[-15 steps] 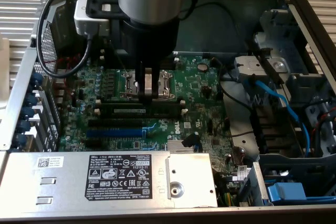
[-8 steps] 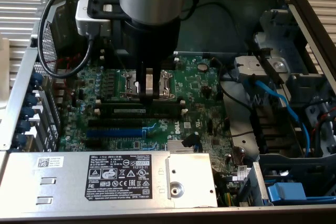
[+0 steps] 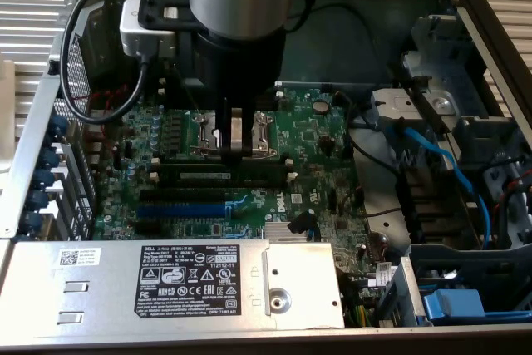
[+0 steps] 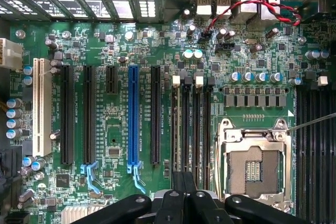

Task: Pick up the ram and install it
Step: 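Press down the ram until it locks into place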

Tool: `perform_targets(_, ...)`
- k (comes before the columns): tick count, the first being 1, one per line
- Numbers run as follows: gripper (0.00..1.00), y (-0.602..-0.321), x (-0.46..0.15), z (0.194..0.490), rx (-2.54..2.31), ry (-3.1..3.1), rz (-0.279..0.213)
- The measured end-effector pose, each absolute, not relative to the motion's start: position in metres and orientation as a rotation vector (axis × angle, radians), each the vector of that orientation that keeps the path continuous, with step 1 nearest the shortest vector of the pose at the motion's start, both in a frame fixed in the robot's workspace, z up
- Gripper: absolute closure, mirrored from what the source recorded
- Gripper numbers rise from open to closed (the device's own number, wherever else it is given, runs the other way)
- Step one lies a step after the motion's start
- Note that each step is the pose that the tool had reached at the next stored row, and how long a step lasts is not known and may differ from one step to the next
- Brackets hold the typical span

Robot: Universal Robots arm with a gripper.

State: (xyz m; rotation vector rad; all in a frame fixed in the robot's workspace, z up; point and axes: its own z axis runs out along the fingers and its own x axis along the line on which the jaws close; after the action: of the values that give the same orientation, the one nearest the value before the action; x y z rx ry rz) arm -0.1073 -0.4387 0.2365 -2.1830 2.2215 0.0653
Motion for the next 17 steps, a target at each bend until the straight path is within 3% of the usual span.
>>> perform_targets(17, 0.9, -0.4364, -0.109, 0.2329, -2.186, 2.223, 0.06)
